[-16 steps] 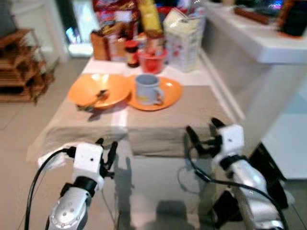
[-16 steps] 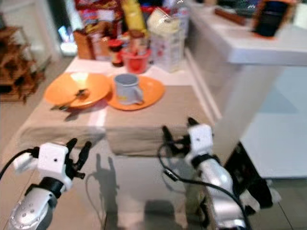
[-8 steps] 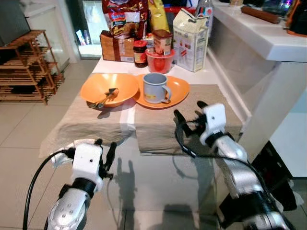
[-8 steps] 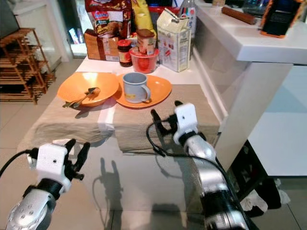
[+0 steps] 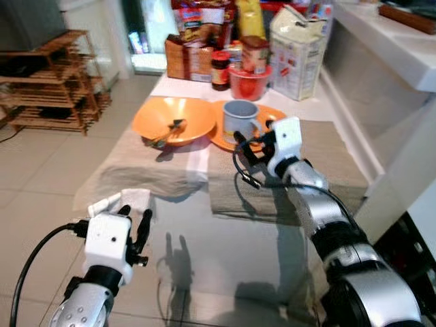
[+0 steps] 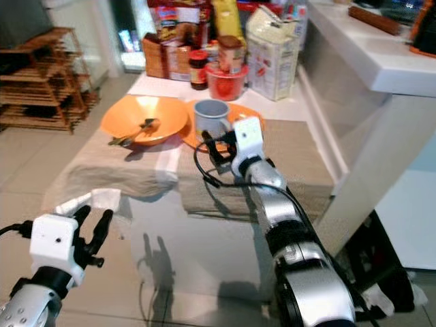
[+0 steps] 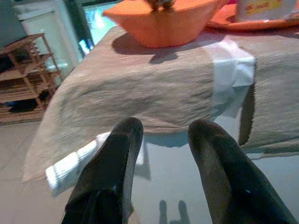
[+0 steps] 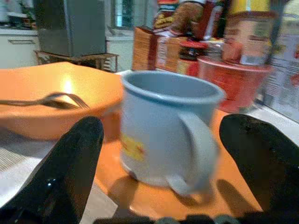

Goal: Setting the table

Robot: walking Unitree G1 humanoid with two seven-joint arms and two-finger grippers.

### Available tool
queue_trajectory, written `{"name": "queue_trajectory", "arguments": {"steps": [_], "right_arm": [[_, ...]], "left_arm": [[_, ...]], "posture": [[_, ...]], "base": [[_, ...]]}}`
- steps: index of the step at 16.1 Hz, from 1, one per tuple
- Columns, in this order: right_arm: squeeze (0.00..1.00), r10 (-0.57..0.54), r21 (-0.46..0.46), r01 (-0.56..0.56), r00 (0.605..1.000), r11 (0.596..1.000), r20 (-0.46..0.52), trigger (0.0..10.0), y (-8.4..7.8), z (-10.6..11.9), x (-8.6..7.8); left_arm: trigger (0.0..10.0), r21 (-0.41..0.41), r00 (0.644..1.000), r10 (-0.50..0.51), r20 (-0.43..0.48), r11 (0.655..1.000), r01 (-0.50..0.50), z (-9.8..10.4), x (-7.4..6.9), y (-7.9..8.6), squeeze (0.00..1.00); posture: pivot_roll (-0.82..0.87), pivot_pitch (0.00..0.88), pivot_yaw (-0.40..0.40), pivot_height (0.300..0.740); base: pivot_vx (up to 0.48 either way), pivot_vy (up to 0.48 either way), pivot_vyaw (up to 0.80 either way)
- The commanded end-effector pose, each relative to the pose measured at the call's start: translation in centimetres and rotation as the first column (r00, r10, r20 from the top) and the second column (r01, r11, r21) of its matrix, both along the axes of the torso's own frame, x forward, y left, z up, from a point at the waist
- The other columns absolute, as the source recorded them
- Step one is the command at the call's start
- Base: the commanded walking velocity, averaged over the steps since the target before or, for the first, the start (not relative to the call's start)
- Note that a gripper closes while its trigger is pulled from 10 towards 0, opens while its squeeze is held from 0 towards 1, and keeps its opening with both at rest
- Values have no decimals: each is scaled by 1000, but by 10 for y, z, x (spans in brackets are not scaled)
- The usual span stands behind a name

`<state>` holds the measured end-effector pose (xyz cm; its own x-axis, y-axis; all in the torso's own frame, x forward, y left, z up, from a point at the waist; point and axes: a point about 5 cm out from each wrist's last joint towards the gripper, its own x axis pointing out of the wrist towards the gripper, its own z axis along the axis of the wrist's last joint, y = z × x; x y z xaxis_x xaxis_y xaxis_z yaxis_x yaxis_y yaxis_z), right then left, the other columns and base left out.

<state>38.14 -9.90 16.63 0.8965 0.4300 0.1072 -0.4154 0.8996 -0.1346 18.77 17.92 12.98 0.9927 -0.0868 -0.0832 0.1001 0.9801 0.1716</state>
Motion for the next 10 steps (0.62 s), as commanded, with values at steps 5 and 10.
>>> {"name": "queue_trajectory", "arguments": {"steps": [5,10], "right_arm": [[0,-15,-9,15,1000,1000,-10,10000,7,-1,6],[0,-46,-13,45,999,999,-21,10000,4,-6,6]], "left_arm": [[10000,8,1000,20,0,1000,-20,6,-4,4,0],[10000,10,1000,7,-6,1000,-7,6,-3,3,0]], "posture": [[228,0,-4,740],[218,0,1,740]], "base": [[0,0,0],[0,0,0]]}}
